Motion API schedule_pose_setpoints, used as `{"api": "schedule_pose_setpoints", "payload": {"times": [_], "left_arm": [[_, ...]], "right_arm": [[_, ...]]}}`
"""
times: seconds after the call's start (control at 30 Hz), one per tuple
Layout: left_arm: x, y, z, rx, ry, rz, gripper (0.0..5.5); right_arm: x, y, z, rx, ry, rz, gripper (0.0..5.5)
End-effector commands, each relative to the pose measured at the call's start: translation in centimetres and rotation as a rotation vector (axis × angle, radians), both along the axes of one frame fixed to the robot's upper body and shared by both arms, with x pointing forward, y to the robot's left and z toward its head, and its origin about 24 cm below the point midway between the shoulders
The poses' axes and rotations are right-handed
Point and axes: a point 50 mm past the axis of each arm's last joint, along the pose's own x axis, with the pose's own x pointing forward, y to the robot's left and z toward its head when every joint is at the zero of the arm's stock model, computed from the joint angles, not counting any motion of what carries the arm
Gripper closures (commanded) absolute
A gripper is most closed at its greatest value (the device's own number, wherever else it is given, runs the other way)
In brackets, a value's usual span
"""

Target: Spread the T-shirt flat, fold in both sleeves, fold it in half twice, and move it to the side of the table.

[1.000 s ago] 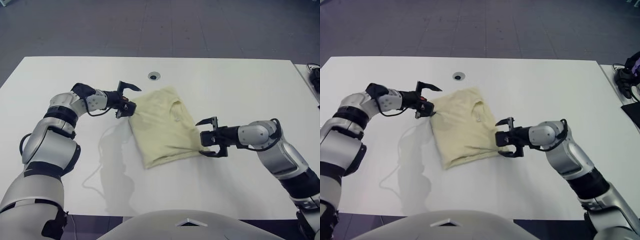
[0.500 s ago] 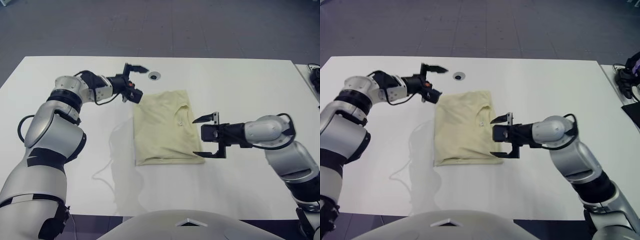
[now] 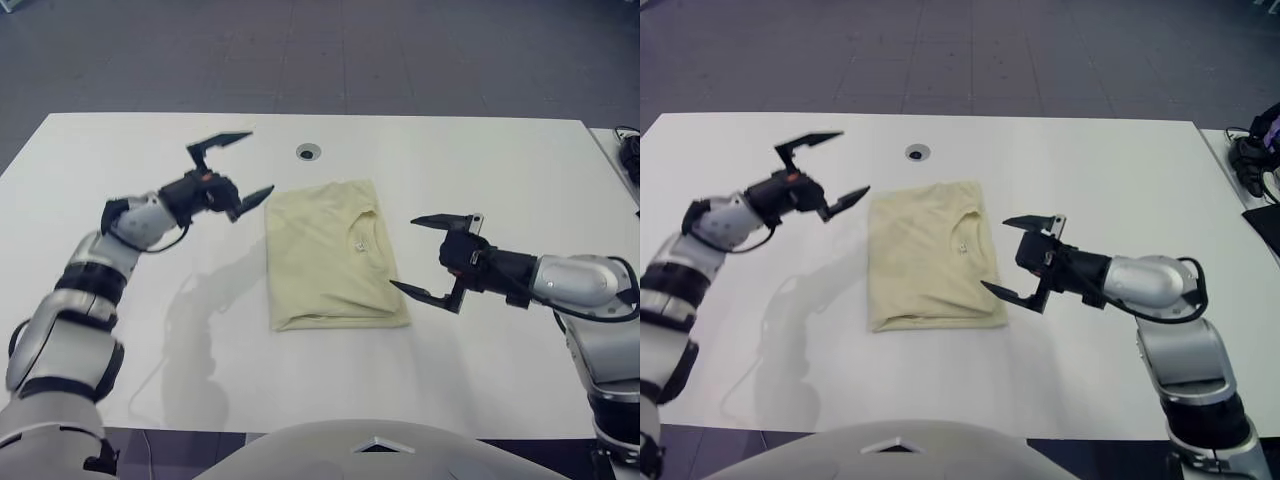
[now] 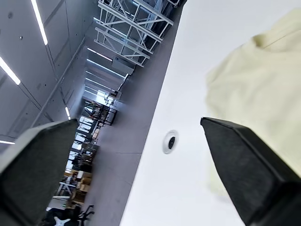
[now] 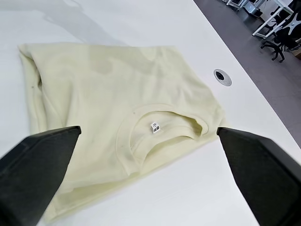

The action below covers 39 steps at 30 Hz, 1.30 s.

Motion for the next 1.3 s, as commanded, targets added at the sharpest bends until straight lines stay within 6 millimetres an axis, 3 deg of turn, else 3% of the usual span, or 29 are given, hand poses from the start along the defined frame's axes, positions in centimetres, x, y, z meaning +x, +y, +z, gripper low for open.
{"api": "schedule_pose_setpoints", "payload": {"times": [0.03,0.13,0.4,0.53,0.8,0.93,1.1,1.3], "left_arm": [[-9.8,-1.1,-1.2,-0.17,0.292,-0.073,1.67],[-11.7,-0.9,-2.3,-0.076,0.352,-0.096,2.11],[-13.3,-0.8,-2.6,0.064,0.403,-0.084,0.9],[-13.7,-0.5,-3.9,0.154,0.436,-0.068,0.22],[-13.2,-0.3,-5.5,0.308,0.435,-0.111,0.13],[-12.2,-0.9,-5.8,0.371,0.4,-0.15,0.62],[-11.7,-1.6,-6.4,0.44,0.391,-0.203,1.61],[-11.7,-2.0,-7.1,0.495,0.407,-0.244,2.71]], "right_arm": [[-3.7,-2.1,-4.3,-0.093,-0.054,-0.058,0.1],[-4.3,-2.4,-5.1,-0.17,-0.063,-0.003,0.1],[-4.6,-2.9,-7.2,-0.329,-0.151,0.111,0.1],[-4.1,-2.2,-8.7,-0.377,-0.2,0.153,0.1],[-4.1,-1.0,-11.3,-0.398,-0.29,0.34,0.1],[-3.5,-0.9,-11.7,-0.394,-0.321,0.41,0.1],[-2.3,-0.8,-12.1,-0.4,-0.315,0.46,1.09],[-2.3,-0.5,-12.7,-0.382,-0.228,0.462,2.23]]}}
